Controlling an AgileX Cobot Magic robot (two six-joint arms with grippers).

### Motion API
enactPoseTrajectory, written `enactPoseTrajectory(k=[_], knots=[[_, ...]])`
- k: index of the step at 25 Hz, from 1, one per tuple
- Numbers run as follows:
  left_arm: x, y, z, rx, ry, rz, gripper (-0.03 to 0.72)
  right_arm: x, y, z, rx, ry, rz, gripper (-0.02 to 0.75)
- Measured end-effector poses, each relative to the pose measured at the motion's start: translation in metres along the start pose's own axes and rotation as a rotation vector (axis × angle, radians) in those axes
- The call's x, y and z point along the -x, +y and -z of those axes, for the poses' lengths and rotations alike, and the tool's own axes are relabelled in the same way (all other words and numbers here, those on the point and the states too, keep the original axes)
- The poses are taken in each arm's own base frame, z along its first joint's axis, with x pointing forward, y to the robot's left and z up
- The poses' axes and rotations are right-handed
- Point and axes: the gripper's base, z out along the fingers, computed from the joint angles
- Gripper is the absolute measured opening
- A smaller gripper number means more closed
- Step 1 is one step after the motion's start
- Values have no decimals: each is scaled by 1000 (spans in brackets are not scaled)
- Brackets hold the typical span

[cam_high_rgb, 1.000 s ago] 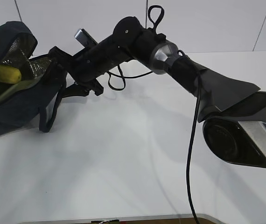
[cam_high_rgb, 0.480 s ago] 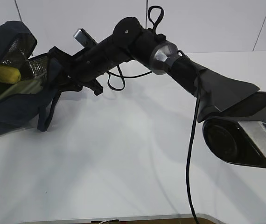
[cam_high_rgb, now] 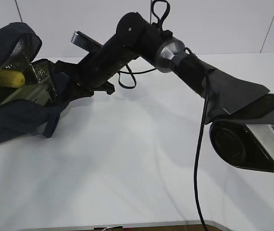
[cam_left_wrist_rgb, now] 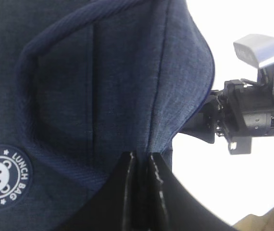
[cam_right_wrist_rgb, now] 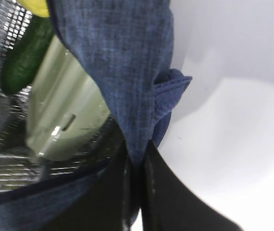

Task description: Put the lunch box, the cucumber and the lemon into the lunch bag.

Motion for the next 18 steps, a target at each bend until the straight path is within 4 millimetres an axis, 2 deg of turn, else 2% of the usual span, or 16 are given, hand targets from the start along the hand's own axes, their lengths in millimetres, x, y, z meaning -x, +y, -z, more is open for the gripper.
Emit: enactPoseTrajectory(k=[3, 7, 10, 14, 18], knots=[[1, -3, 0, -31, -13, 11, 11, 3, 7, 15, -70, 0, 78, 13], [2, -9, -4, -68, -19, 16, 11, 15, 21, 47, -199, -75, 183, 13], [2, -21, -19, -92, 5, -6, 11, 19, 26, 61, -257, -116, 199, 13], [-2, -44, -41, -137, 52, -42, 11, 21, 28, 70, -315, -131, 214, 13], [-4, -57, -49, -173, 69, -57, 11, 25, 34, 90, -401, -166, 260, 13]])
